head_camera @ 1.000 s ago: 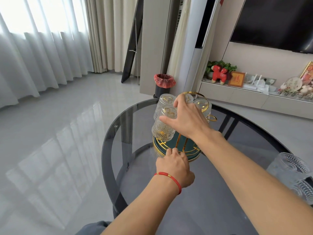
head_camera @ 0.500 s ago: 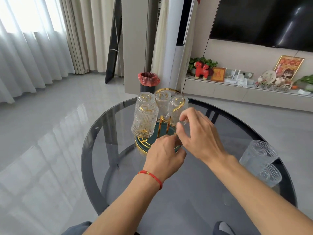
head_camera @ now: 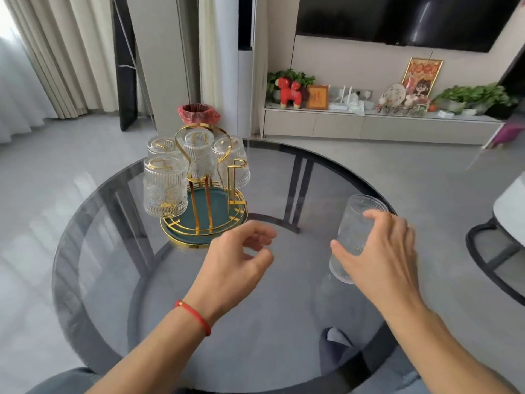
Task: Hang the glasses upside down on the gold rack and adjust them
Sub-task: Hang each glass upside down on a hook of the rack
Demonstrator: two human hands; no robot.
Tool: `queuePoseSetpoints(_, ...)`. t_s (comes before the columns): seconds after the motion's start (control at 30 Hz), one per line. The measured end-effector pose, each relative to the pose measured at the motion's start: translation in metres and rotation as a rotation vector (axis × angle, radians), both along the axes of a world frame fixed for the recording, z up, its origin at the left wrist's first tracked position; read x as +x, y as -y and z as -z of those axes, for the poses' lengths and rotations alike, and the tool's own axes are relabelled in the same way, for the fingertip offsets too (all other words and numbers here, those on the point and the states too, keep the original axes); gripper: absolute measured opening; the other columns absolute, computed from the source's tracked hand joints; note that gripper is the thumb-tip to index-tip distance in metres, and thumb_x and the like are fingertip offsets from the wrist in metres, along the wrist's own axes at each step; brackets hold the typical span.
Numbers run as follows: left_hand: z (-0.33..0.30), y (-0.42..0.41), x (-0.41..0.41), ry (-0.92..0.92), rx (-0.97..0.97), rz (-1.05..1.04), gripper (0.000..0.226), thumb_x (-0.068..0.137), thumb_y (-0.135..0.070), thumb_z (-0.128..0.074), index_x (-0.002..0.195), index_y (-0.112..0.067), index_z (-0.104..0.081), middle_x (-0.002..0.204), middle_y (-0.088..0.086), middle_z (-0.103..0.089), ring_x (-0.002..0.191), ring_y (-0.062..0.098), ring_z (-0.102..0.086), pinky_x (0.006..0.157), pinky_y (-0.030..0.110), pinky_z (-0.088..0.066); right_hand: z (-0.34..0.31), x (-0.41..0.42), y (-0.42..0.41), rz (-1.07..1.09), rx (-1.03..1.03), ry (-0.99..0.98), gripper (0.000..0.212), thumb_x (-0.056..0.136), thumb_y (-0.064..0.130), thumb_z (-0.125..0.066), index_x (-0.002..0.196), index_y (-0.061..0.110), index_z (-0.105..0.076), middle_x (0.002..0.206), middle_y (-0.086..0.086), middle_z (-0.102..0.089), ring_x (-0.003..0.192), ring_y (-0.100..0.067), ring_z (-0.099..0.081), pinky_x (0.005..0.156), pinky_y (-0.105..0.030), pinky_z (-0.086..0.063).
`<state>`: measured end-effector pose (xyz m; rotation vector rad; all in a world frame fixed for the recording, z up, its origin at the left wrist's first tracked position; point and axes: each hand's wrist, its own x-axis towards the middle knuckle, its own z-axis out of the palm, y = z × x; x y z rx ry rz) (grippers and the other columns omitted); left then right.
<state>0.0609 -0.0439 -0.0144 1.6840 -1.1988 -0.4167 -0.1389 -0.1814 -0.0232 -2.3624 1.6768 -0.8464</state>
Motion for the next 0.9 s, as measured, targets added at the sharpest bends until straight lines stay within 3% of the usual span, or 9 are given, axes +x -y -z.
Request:
queuePoseSetpoints(0.1, 0.000, 0.000, -0.005, -0.037, 0.012, 0.003, 0.029, 0.087, -0.003, -0.066, 0.103, -0.026, -0.074, 0.098, -0.008, -0.074, 0.094, 0.004, -0.069, 0.075, 0.020, -0.058, 0.004, -0.012, 0.009, 0.003, 0.348, 0.117, 0.110, 0.078, 0.057, -0.081, 0.161, 0.015, -0.022, 0.158, -0.012, -0.044, 0.144, -0.034, -0.044, 0.110, -0.049, -0.042)
queuePoseSetpoints(0.17, 0.001, 0.001, -0.007, -0.068, 0.035, 0.009, 0.029, 0.087, -0.004, -0.067, 0.104, -0.027, -0.073, 0.099, -0.006, -0.075, 0.093, 0.004, -0.069, 0.077, 0.024, -0.060, 0.006, -0.016, 0.013, -0.015, 0.423, 0.199, 0.110, 0.077, 0.057, -0.082, 0.161, 0.016, -0.024, 0.156, -0.008, -0.051, 0.142, -0.029, -0.049, 0.109, -0.043, -0.043)
queuePoseSetpoints(0.37, 0.012, 0.004, -0.012, -0.105, 0.130, 0.086, 0.032, 0.088, -0.013, -0.074, 0.113, -0.032, -0.068, 0.105, -0.007, -0.073, 0.097, 0.006, -0.069, 0.078, 0.024, -0.058, 0.000, -0.016, 0.002, -0.114, 0.299, 0.138, 0.095, 0.067, 0.066, -0.082, 0.148, 0.030, -0.048, 0.136, 0.003, -0.068, 0.126, -0.025, -0.062, 0.087, -0.030, -0.041)
queuePoseSetpoints(0.53, 0.021, 0.003, -0.026, 0.042, 0.209, 0.231, 0.091, 0.079, -0.036, -0.086, 0.152, -0.036, -0.032, 0.131, -0.015, -0.053, 0.119, 0.005, -0.055, 0.094, 0.023, -0.054, -0.002, 0.007, -0.026, -0.421, 0.170, 0.164, 0.091, 0.065, 0.077, -0.065, 0.143, 0.030, -0.054, 0.119, 0.009, -0.072, 0.111, -0.012, -0.067, 0.089, -0.023, -0.046)
queuePoseSetpoints(0.6, 0.020, 0.002, -0.028, 0.059, 0.120, 0.246, 0.102, 0.071, -0.035, -0.091, 0.152, -0.034, -0.029, 0.128, -0.020, -0.054, 0.118, 0.005, -0.057, 0.094, 0.019, -0.052, 0.001, 0.018, -0.034, -0.537, 0.204, 0.203, 0.089, 0.066, 0.072, -0.069, 0.145, 0.033, -0.053, 0.117, 0.014, -0.072, 0.111, -0.002, -0.065, 0.096, -0.022, -0.049)
queuePoseSetpoints(0.7, 0.017, -0.001, -0.019, 0.001, 0.001, 0.123, 0.092, 0.060, -0.031, -0.095, 0.136, -0.034, -0.044, 0.119, -0.015, -0.065, 0.112, 0.003, -0.064, 0.088, 0.021, -0.055, 0.004, 0.029, -0.037, -0.688, 0.349, 0.314, 0.094, 0.070, 0.074, -0.074, 0.152, 0.041, -0.041, 0.126, 0.019, -0.069, 0.120, 0.003, -0.063, 0.098, -0.014, -0.047)
queuePoseSetpoints(0.77, 0.013, -0.004, -0.011, -0.174, -0.048, -0.004, 0.088, 0.052, -0.040, -0.095, 0.127, -0.035, -0.049, 0.115, -0.014, -0.067, 0.105, -0.001, -0.066, 0.083, 0.019, -0.056, 0.005, 0.036, -0.033, -0.710, 0.493, 0.459, 0.088, 0.079, 0.081, -0.062, 0.153, 0.041, -0.038, 0.135, 0.019, -0.065, 0.120, 0.002, -0.064, 0.101, -0.019, -0.048)
queuePoseSetpoints(0.83, 0.009, -0.003, -0.001, -0.406, -0.109, -0.088, 0.092, 0.045, -0.045, -0.095, 0.124, -0.031, -0.052, 0.117, -0.009, -0.069, 0.102, -0.001, -0.068, 0.084, 0.019, -0.055, 0.003, 0.045, -0.031, -0.644, 0.683, 0.572, 0.072, 0.091, 0.080, -0.045, 0.150, 0.037, -0.045, 0.142, 0.010, -0.063, 0.118, -0.004, -0.068, 0.105, -0.035, -0.053)
queuePoseSetpoints(0.9, 0.008, -0.002, 0.008, -0.574, -0.151, -0.106, 0.094, 0.045, -0.043, -0.098, 0.125, -0.027, -0.053, 0.122, 0.003, -0.071, 0.109, 0.013, -0.070, 0.093, 0.030, -0.057, 0.004, 0.056, -0.035, -0.583, 0.898, 0.606, 0.062, 0.102, 0.066, -0.039, 0.149, 0.028, -0.050, 0.143, -0.007, -0.062, 0.115, -0.016, -0.072, 0.102, -0.047, -0.057)
